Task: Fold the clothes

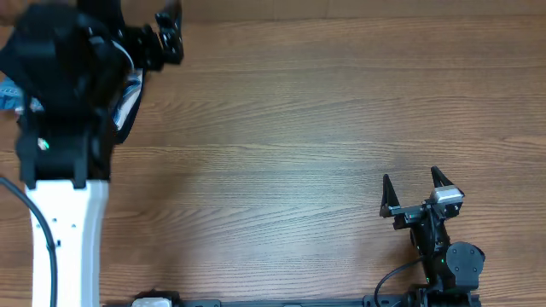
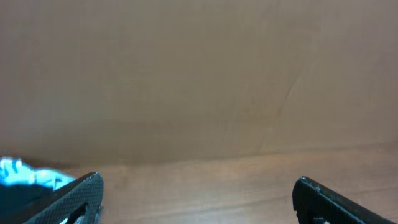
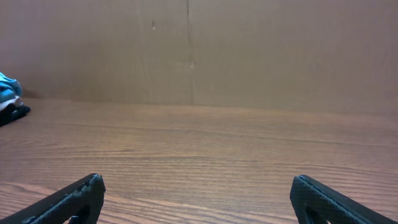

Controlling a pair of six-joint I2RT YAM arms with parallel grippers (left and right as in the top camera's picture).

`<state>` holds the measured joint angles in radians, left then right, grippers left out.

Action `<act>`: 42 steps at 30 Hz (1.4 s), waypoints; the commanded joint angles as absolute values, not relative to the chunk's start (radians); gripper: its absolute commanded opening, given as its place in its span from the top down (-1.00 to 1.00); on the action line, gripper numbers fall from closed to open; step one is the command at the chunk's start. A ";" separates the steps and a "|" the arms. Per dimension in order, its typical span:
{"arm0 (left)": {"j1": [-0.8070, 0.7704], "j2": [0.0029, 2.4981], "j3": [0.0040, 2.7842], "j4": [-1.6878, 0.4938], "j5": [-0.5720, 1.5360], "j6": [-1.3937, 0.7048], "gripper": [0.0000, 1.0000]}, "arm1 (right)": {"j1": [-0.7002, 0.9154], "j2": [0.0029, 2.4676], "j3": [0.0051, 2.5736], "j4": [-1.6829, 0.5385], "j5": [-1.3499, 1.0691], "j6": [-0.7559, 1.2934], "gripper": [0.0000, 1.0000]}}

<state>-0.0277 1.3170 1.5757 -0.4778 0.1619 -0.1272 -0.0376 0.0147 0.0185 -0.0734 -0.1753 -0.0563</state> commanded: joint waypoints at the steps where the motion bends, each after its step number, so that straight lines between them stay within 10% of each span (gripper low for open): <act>1: -0.047 1.175 1.311 -0.326 0.072 -0.211 -1.00 | -0.034 0.003 0.008 -0.069 -0.169 -0.052 -1.00; 8: -0.045 0.835 0.645 0.105 0.066 -0.251 -1.00 | -0.034 0.003 0.008 -0.068 -0.169 -0.052 -1.00; 16: -0.031 0.482 0.293 0.110 0.015 -0.262 -1.00 | -0.034 0.003 0.008 -0.069 -0.169 -0.052 -1.00; 42: 0.044 0.029 0.005 -0.072 0.088 -0.199 -1.00 | -0.034 0.003 0.008 -0.068 -0.169 -0.052 -1.00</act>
<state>0.0277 0.0605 0.0101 -0.0444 0.0414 -0.2729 -0.0376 0.0128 0.0185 -0.0723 -0.1757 -0.0563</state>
